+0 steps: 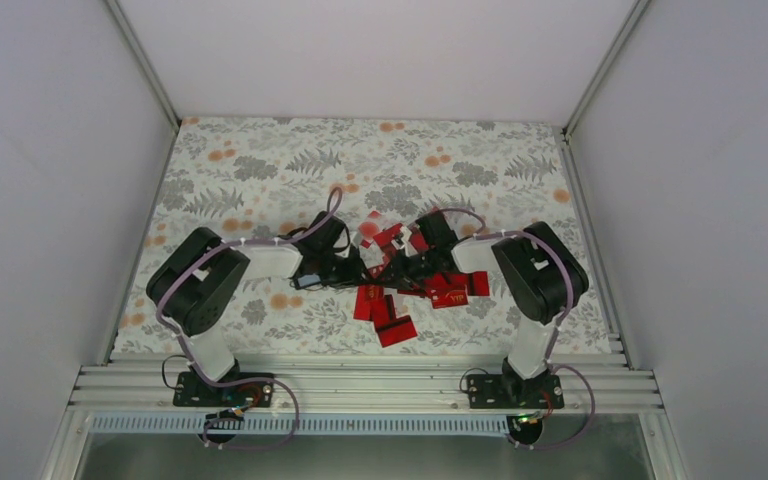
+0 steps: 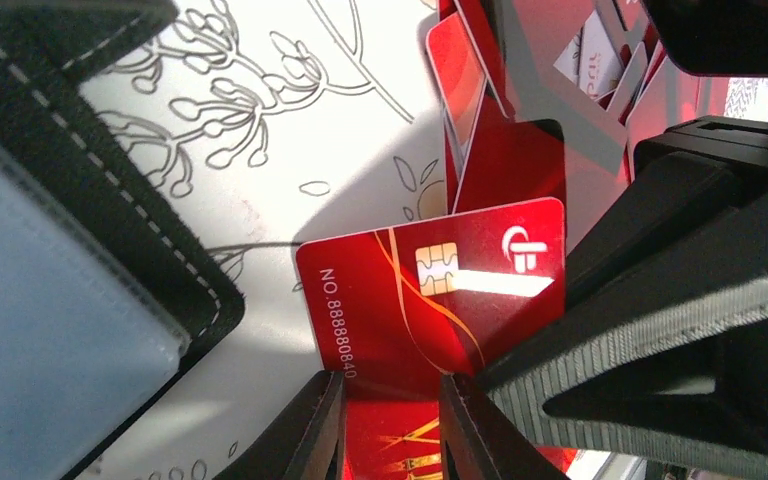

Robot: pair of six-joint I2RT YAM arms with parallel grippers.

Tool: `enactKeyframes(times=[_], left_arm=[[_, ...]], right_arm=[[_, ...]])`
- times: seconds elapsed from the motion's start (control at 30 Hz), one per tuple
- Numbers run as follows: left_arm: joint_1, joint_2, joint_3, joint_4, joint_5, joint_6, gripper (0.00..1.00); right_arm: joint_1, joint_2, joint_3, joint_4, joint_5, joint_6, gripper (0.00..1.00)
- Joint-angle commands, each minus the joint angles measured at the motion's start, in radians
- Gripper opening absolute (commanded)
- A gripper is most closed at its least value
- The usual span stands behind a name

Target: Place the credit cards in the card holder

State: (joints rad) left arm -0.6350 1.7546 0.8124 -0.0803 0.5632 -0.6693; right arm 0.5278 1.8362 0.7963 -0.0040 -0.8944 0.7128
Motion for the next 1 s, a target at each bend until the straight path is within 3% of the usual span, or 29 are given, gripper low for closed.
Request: enactKeyframes(times=[0.0, 0.33, 0.6, 0.77, 0.97], left_arm=[[-0.018, -0.043, -0.026, 0.014, 0.029, -0.011, 0.26], [0.011, -0.256, -0.068, -0.064, -0.055, -0.036, 0.31], [0.062, -0.486, -0.078, -0.176, -0.106, -0.037, 0.48], [0.144, -0.582, -0.089, -0.179, -0.012, -0.003, 0.57], [0.238, -0.647, -0.085, -0.105, 0.201, 0.021, 0.58]], right_arm=[[0.013, 0.036, 0.026, 0.030, 0.022, -0.030, 0.04], [-0.043, 0.033, 0.035, 0.048, -0.116, -0.072, 0.04], [-0.089, -0.040, 0.103, -0.058, -0.212, -0.094, 0.04], [-0.092, -0.087, 0.149, -0.085, -0.261, -0.033, 0.04], [-0.092, -0.126, 0.274, -0.170, -0.321, -0.017, 0.04]])
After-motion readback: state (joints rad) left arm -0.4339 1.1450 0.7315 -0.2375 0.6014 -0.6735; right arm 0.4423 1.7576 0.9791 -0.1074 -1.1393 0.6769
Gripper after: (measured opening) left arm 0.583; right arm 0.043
